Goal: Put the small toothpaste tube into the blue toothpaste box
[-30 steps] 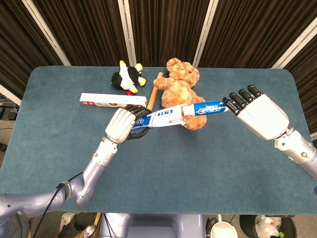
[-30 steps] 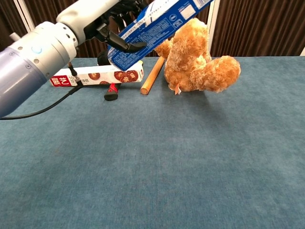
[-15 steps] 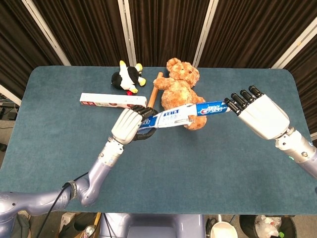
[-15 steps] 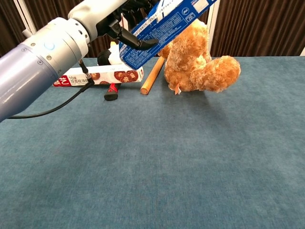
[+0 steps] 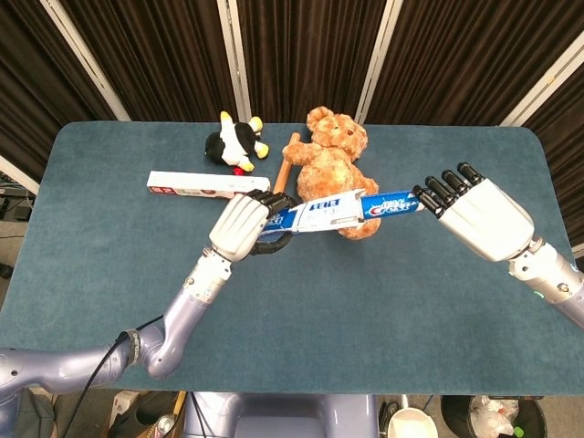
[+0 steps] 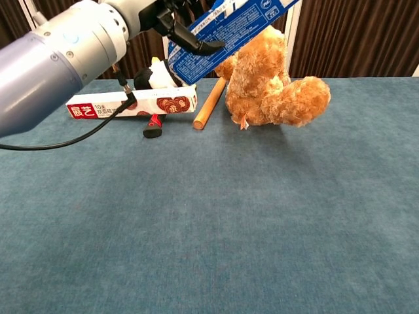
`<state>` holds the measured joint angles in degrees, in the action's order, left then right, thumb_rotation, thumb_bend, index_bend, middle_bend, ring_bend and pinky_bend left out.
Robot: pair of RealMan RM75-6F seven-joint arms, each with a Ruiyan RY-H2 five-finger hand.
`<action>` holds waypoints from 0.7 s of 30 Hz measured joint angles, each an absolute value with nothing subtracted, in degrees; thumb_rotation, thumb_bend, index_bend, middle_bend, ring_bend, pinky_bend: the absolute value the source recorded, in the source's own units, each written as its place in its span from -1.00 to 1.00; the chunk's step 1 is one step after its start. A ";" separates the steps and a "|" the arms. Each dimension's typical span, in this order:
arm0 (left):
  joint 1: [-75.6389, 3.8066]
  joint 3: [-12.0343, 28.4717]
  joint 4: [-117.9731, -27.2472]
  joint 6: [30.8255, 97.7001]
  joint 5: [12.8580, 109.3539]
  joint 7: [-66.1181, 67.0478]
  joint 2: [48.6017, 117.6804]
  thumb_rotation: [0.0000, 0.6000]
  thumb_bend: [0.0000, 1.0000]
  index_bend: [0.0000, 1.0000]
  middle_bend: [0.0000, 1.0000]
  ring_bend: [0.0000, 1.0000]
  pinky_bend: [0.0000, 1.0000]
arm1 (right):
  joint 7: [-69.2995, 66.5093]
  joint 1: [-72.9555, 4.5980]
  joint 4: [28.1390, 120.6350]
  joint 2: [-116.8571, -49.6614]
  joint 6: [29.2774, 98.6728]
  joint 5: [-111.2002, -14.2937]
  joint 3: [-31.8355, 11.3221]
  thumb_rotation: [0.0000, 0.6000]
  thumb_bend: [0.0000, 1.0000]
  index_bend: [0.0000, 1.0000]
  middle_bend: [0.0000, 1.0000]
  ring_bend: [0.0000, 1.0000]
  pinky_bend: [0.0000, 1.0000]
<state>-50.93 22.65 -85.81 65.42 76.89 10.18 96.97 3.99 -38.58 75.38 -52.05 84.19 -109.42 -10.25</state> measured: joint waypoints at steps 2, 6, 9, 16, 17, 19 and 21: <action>-51.38 22.90 -86.36 64.68 76.15 11.21 96.60 1.00 -0.17 -0.21 0.03 -0.06 -0.07 | 4.12 -38.61 75.28 -52.03 84.30 -109.59 -10.19 1.00 -0.01 0.30 0.32 0.18 0.10; -52.40 23.33 -87.04 63.41 74.77 13.21 96.23 1.00 -0.17 -0.21 0.03 -0.06 -0.07 | 4.07 -38.64 75.03 -52.02 84.62 -109.71 -10.10 1.00 -0.01 0.30 0.32 0.18 0.10; -53.44 23.86 -87.66 62.55 73.48 14.63 96.25 1.00 -0.17 -0.21 0.03 -0.06 -0.07 | 3.91 -38.62 74.77 -52.03 84.83 -109.69 -10.04 1.00 -0.01 0.30 0.32 0.18 0.10; -55.65 25.52 -88.63 61.77 71.56 17.00 96.57 1.00 -0.17 -0.21 0.03 -0.06 -0.06 | 3.67 -38.62 73.31 -52.01 85.88 -110.44 -9.77 1.00 -0.01 0.30 0.32 0.18 0.10; -55.89 25.82 -88.94 61.71 71.16 17.17 96.59 1.00 -0.17 -0.21 0.03 -0.06 -0.06 | 3.53 -38.59 73.19 -52.03 85.99 -110.42 -9.74 1.00 -0.01 0.30 0.32 0.18 0.10; -56.19 26.20 -89.54 61.59 70.37 17.49 96.58 1.00 -0.17 -0.21 0.03 -0.06 -0.05 | 3.22 -38.48 72.88 -52.08 86.28 -110.28 -9.70 1.00 -0.01 0.30 0.32 0.18 0.10; -56.45 26.55 -90.53 61.45 69.24 18.05 96.45 1.00 -0.17 -0.21 0.03 -0.06 -0.04 | 3.08 -38.40 72.63 -52.10 86.55 -110.30 -9.63 1.00 -0.01 0.30 0.32 0.18 0.10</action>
<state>-56.45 26.55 -90.53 61.45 69.24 18.05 96.45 3.08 -38.40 72.63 -52.10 86.55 -110.30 -9.63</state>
